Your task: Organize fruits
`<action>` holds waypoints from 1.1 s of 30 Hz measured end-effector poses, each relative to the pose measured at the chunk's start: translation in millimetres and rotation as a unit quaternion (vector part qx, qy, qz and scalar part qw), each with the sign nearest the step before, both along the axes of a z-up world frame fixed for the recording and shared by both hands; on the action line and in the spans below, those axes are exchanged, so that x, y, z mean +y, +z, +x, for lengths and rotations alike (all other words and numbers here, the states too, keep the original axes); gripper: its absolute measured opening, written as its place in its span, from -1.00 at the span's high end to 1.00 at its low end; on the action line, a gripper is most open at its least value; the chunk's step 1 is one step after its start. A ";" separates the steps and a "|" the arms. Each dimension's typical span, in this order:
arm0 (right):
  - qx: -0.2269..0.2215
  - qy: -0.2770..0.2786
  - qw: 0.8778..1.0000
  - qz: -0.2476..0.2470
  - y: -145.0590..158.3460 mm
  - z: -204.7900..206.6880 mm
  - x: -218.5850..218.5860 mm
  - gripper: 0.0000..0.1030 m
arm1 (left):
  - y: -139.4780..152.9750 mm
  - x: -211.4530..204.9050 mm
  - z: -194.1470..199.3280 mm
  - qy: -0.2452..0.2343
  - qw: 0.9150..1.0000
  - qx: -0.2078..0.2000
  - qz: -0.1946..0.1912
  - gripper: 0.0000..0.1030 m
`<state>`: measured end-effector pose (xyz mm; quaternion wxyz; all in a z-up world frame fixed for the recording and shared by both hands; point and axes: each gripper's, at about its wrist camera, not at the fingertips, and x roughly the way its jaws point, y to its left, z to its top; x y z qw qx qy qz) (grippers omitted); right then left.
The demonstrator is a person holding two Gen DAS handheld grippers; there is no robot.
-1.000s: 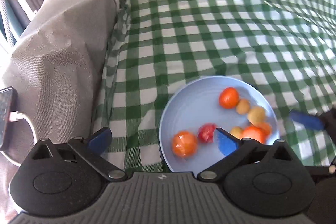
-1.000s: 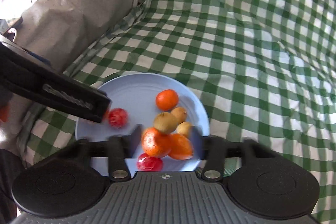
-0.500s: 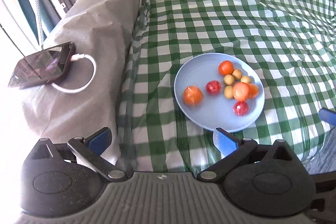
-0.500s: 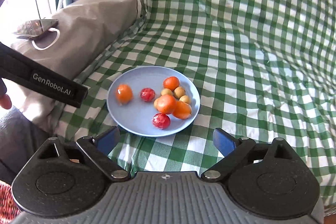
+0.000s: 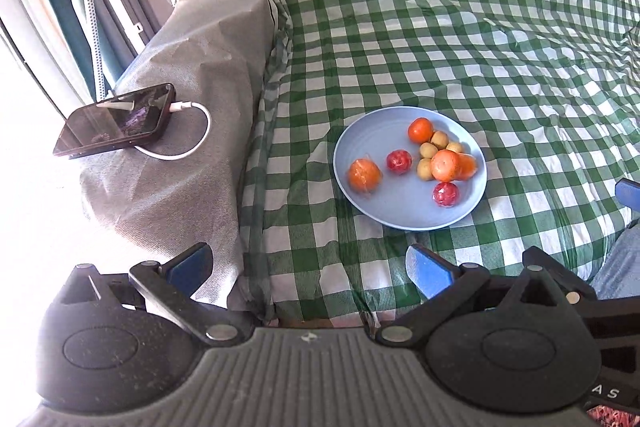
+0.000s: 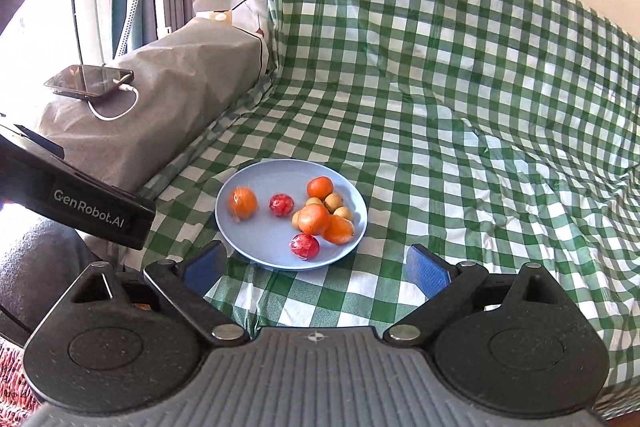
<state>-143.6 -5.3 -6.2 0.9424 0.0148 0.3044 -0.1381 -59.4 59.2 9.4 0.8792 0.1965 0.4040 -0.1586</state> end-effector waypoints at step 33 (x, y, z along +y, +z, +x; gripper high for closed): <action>0.000 -0.007 1.000 0.003 0.9 -4.1 -1.7 -0.88 | -2.3 -3.0 -2.0 -0.008 1.000 -0.002 0.006 -0.99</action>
